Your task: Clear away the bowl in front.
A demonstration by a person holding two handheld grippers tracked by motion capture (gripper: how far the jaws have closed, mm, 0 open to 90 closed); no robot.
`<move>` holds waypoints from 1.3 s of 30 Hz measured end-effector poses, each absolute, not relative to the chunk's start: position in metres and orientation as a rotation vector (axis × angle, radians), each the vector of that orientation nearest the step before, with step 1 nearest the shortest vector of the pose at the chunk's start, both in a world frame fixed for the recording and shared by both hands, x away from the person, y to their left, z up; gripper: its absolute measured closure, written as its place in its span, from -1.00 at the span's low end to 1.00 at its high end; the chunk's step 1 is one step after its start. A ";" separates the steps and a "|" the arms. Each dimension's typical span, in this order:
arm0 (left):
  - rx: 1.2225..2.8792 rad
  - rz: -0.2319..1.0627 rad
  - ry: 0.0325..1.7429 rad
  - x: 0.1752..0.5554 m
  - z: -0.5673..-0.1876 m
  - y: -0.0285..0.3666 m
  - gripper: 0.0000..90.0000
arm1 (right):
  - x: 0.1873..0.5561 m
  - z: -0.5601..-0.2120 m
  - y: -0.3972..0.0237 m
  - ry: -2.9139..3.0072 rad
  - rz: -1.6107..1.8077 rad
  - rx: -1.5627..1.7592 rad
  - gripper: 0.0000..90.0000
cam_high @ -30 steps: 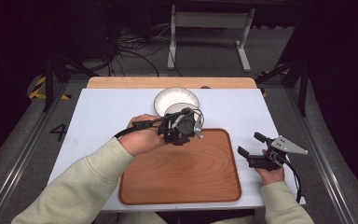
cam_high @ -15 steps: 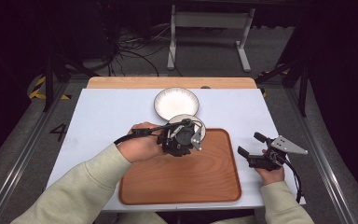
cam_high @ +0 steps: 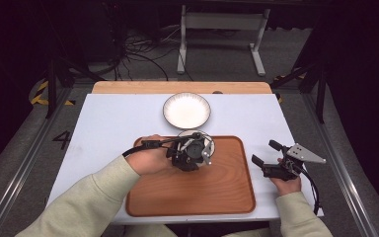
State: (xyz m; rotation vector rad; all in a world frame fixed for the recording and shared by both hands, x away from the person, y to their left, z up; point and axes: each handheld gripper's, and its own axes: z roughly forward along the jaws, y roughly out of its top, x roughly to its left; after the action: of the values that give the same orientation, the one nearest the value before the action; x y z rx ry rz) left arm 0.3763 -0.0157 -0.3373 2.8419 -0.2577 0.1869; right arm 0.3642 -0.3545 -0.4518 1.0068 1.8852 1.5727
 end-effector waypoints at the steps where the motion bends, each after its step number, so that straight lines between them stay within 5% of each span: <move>1: 2.847 0.186 -0.260 0.377 -0.338 -0.016 0.83 | 0.364 -0.452 -0.355 1.885 1.573 1.007 -0.99; 39: 2.920 0.075 -0.230 0.379 -0.374 -0.018 0.78 | 0.364 -0.452 -0.354 1.885 1.574 1.009 -0.99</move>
State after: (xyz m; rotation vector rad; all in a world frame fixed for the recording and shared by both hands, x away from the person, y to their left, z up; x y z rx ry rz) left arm 0.3785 -0.0178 -0.3744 2.9197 -0.2301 0.0748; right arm 0.3643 -0.3545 -0.4518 1.0088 1.8846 1.5744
